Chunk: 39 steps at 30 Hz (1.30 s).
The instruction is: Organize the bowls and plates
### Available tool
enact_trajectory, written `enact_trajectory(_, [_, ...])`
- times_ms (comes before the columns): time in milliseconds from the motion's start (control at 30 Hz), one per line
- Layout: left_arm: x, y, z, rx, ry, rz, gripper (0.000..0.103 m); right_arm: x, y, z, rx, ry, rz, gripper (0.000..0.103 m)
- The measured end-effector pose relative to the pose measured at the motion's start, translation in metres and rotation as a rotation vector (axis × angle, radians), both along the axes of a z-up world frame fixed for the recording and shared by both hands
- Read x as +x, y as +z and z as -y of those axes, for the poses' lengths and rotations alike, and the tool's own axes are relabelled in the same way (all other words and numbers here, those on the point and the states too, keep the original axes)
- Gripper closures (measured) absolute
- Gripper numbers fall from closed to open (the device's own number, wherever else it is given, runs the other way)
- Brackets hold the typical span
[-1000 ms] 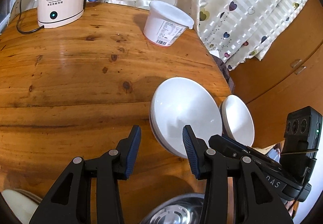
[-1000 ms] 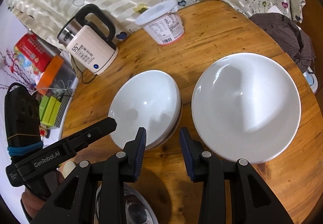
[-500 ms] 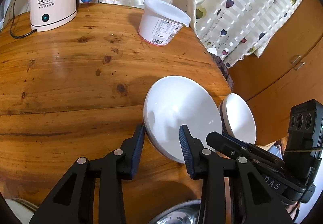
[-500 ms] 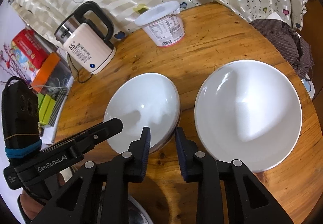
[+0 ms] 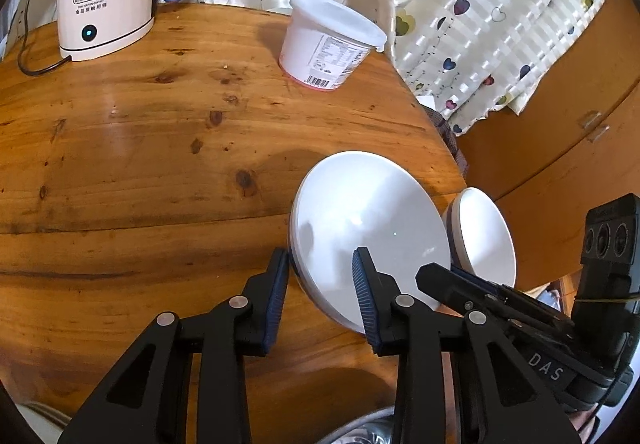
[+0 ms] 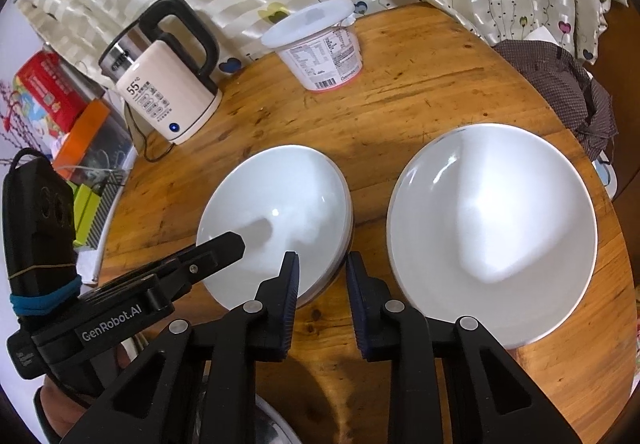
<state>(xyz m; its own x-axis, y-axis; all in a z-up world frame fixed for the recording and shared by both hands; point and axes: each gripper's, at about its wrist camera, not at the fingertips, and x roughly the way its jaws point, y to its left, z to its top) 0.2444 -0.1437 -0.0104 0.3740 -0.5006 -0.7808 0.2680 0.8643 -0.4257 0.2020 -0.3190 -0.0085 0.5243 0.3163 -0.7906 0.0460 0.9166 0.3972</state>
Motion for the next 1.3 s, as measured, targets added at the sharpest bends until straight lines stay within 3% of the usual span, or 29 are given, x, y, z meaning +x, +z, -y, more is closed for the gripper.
enact_trajectory(533, [-0.026, 0.020, -0.010, 0.008, -0.002, 0.033, 0.069, -0.017, 0.025, -0.010, -0.017, 0.038, 0.031, 0.081])
enact_trajectory(900, [-0.073, 0.047, -0.026, 0.016, 0.015, 0.064, 0.069, -0.060, 0.051, -0.024, -0.005, 0.072, 0.062, 0.081])
enact_trajectory(1300, [-0.121, 0.047, -0.037, 0.027, 0.020, 0.046, 0.069, -0.107, 0.058, -0.035, -0.003, 0.097, 0.065, 0.081])
